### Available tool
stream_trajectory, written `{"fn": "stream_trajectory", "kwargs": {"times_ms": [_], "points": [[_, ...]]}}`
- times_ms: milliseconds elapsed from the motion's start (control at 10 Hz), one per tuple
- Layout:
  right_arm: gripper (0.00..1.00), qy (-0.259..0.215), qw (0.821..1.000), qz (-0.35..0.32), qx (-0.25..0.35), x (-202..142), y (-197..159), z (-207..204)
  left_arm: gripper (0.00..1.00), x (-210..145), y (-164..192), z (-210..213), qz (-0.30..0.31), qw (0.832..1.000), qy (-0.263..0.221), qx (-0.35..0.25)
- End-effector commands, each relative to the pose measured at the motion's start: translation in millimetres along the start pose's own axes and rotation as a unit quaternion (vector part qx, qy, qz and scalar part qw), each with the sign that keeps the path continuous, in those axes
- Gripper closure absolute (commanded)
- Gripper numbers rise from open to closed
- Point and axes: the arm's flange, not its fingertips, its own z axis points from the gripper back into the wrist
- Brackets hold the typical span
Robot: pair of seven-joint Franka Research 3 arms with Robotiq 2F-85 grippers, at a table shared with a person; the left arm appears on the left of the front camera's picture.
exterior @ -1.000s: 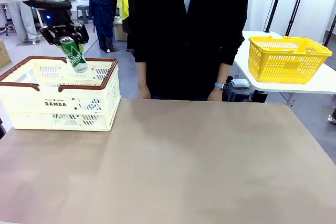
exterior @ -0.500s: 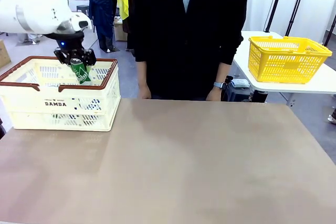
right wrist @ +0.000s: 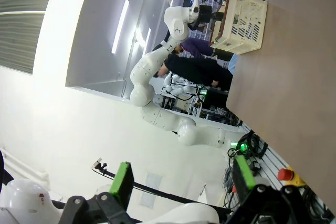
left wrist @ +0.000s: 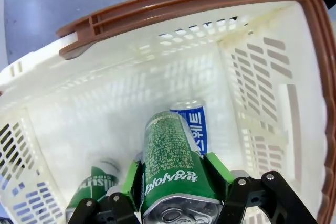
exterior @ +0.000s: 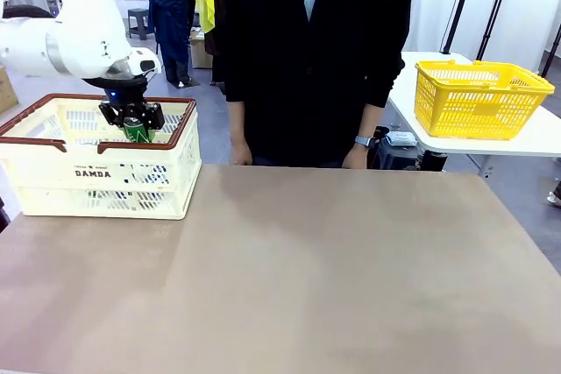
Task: Place the drinks into the Shopping basket.
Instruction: Pick up one drink and place it into the Shopping basket.
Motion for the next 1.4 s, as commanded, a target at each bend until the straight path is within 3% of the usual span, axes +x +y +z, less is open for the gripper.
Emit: {"fn": "stream_trajectory", "kwargs": {"times_ms": [0, 500, 600, 700, 800, 1300], "points": [[0.0, -0.002, 1.0, -0.006, 0.001, 1.2, 5.0, 1.5, 1.0, 11.9, 7.3, 0.3, -0.006, 1.0, -0.001, 0.021], [0.0, -0.002, 1.0, -0.006, 0.001, 1.2, 5.0, 1.5, 1.0, 22.2, 10.1, -12.5, -0.004, 1.0, 0.018, 0.024], [0.0, -0.002, 1.0, -0.006, 0.001, 1.2, 5.0, 1.5, 0.94, 23.5, 10.4, -14.2, -0.005, 0.999, 0.024, 0.024], [0.0, -0.002, 1.0, -0.006, 0.001, 1.2, 5.0, 1.5, 0.35, 23.8, 10.9, -14.0, -0.004, 0.999, 0.026, 0.022], [0.0, -0.002, 1.0, -0.006, 0.001, 1.2, 5.0, 1.5, 0.0, 23.9, 12.3, -12.3, -0.001, 1.0, 0.023, 0.021], [0.0, -0.002, 1.0, -0.006, 0.001, 1.2, 5.0, 1.5, 0.0, 26.5, 16.8, -1.6, 0.009, 1.0, 0.002, 0.015]]}}
